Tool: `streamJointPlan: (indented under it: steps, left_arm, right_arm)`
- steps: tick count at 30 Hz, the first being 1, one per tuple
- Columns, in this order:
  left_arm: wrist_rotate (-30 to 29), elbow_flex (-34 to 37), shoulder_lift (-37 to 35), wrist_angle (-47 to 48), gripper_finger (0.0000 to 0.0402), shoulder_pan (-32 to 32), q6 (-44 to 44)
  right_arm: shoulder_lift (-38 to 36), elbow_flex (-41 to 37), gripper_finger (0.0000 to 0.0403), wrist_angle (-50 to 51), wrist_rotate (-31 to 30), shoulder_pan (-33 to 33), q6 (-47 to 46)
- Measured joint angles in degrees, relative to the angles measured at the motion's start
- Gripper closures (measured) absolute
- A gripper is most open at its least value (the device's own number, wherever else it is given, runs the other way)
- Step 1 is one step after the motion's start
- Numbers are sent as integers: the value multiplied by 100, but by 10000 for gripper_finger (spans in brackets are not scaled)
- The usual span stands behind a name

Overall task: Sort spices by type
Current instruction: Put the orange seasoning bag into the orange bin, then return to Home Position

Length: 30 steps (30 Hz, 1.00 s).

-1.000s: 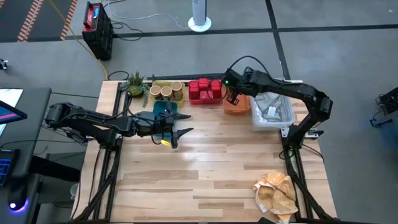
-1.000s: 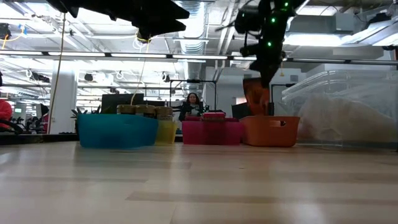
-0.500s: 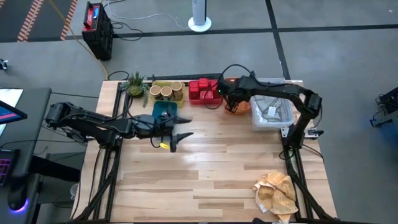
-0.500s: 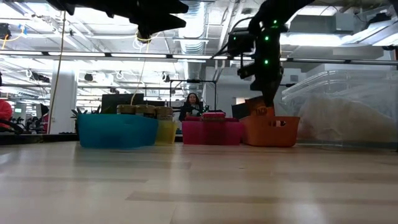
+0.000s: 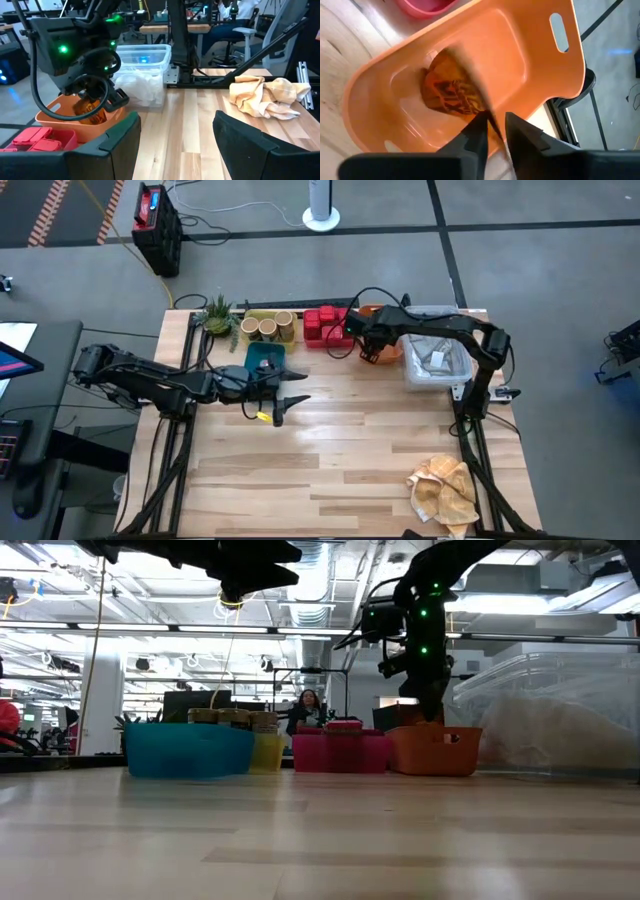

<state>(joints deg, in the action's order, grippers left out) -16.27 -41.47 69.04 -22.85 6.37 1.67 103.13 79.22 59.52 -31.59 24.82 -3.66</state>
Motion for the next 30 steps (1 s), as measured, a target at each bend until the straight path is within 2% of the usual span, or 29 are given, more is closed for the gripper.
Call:
streamJointPlan:
  steps: [9, 17, 24, 30]
  left_arm:
    - [0, 0, 0, 1, 166, -2, 1]
    - [0, 0, -30, 0, 166, -2, 185]
    - [-64, 88, -457, 251, 166, 112, 499]
    - [-106, 623, -878, 238, 166, 270, 648]
  right_arm:
    - [0, 0, 250, 1, 2, -44, -42]
    - [-123, 0, 226, 155, 122, -220, -44]
    - [-1172, -152, 210, -318, 508, -402, 88]
    - [-2498, -910, 194, -845, 950, -820, -178]
